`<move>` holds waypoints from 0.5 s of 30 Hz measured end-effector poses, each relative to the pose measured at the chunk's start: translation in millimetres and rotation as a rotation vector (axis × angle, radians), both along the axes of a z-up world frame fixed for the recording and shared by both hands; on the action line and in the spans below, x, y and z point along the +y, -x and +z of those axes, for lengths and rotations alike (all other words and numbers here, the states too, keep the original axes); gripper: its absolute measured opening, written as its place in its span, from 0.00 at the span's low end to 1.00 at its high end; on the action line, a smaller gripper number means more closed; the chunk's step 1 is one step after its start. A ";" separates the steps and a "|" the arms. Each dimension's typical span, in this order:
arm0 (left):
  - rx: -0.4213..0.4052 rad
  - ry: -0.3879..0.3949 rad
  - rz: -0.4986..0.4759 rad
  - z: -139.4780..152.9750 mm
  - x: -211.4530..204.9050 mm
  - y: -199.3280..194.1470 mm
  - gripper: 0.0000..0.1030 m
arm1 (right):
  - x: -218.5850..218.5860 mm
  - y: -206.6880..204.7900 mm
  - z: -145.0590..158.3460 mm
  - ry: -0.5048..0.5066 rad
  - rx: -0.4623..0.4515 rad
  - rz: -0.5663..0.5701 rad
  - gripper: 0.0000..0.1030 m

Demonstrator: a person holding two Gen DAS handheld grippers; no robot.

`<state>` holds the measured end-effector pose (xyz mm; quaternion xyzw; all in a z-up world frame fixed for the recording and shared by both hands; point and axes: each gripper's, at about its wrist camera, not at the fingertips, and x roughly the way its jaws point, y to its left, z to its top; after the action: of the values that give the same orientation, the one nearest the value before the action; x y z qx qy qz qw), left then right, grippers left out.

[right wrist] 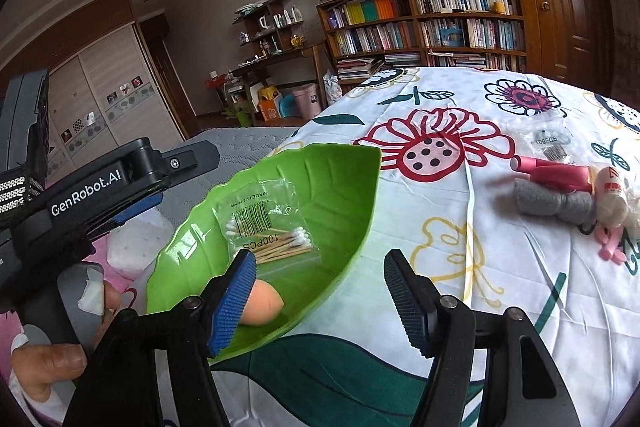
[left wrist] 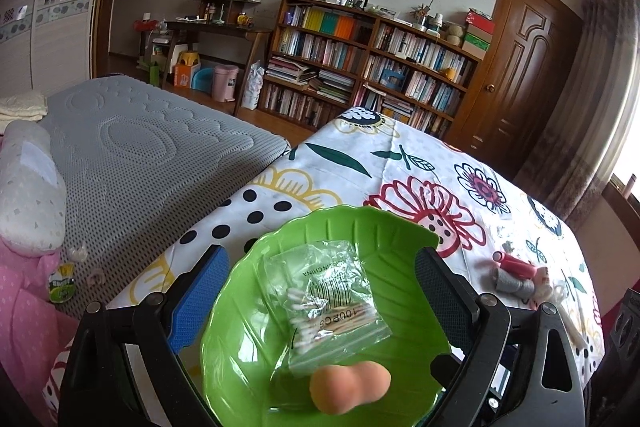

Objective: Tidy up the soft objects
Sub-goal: 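Lower the orange sponge into the green bowl and open the right tool, then move the right tool to the white rolled strip and close on it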

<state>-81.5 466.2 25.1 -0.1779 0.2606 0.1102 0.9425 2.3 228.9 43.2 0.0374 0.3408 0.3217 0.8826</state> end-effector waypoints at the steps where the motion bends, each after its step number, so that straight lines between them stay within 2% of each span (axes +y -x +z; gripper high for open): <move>1: 0.002 0.004 0.002 -0.3 0.9 -0.2 0.92 | -1.9 0.4 0.2 -0.002 0.000 -0.006 0.68; 7: 0.004 0.031 -0.001 -1.5 4.9 -0.5 0.92 | -14.2 1.2 -3.6 -0.006 0.016 -0.035 0.68; 15: 0.007 0.021 -0.016 -2.9 -1.4 -0.9 0.92 | -33.3 -2.4 -8.6 -0.013 0.038 -0.084 0.68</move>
<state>-80.5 464.8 22.2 -0.1854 0.2666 0.1006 0.9404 4.7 195.6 34.6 0.0635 0.3536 0.2860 0.8884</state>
